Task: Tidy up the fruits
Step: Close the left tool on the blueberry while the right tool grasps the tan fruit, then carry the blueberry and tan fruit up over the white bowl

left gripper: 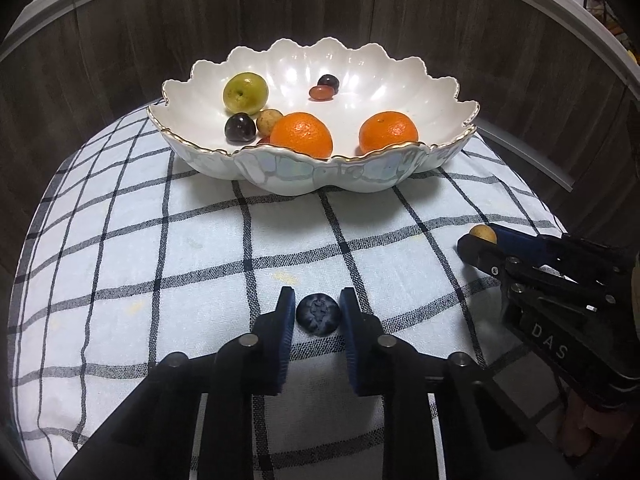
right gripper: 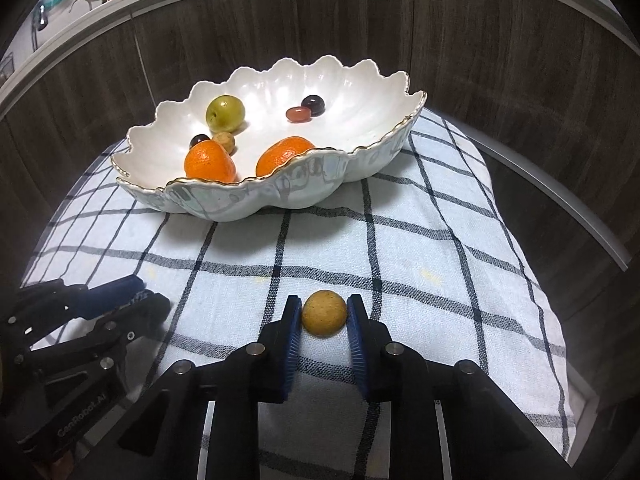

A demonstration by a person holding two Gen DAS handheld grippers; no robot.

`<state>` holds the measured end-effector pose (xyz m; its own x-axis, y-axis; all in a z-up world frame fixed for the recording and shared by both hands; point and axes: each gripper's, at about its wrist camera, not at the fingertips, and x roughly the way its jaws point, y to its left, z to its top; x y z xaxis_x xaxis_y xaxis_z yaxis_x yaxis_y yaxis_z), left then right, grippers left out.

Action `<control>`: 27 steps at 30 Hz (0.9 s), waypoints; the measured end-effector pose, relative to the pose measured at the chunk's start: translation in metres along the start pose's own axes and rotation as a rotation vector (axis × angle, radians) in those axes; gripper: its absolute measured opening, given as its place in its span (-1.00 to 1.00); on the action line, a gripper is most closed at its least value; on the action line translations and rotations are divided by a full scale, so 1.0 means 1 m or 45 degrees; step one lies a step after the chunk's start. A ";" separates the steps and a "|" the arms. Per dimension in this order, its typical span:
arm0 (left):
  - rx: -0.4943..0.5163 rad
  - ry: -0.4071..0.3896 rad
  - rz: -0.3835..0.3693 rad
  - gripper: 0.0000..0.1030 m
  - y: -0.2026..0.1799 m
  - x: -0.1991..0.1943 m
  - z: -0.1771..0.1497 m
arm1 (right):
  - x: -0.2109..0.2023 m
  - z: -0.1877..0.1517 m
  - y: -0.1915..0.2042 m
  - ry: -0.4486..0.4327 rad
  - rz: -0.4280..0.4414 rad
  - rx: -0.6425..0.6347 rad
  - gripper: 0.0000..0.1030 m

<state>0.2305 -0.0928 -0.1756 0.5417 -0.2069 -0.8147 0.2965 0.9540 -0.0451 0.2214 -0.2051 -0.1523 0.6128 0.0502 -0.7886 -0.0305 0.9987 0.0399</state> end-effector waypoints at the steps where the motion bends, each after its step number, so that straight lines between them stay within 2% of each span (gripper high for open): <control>1: 0.000 0.000 0.001 -0.56 0.000 -0.001 0.000 | 0.000 0.000 0.000 0.000 0.002 0.002 -0.52; 27: 0.002 -0.085 0.021 -0.56 -0.001 -0.037 0.011 | -0.033 0.009 0.002 -0.078 -0.001 0.012 -0.52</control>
<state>0.2186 -0.0886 -0.1389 0.5979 -0.2053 -0.7748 0.2884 0.9570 -0.0311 0.2086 -0.2045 -0.1209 0.6601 0.0493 -0.7496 -0.0228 0.9987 0.0456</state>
